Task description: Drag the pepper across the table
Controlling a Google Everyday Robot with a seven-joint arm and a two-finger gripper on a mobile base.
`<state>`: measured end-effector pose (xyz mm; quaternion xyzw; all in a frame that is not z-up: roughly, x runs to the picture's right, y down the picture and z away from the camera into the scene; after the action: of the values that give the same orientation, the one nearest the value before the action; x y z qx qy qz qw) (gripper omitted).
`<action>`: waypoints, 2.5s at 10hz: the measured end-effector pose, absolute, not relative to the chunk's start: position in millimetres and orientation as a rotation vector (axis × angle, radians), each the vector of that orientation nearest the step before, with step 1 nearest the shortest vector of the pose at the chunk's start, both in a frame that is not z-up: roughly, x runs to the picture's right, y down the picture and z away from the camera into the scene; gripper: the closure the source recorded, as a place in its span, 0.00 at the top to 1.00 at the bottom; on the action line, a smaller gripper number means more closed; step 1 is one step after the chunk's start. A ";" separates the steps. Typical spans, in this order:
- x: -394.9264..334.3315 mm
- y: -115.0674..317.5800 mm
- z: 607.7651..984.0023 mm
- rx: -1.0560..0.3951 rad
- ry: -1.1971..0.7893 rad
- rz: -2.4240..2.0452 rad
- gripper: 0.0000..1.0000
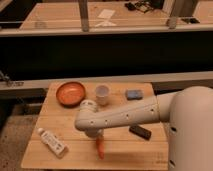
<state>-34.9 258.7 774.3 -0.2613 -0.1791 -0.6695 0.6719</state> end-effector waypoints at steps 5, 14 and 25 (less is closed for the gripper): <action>-35.1 264.9 765.9 -0.579 -0.405 -1.497 0.16; -15.8 284.0 745.1 -0.564 -0.421 -1.449 0.26; 7.6 286.1 735.4 -0.524 -0.437 -1.384 0.28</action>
<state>7.6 286.1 735.4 -0.2368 -0.1973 -0.6255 0.7167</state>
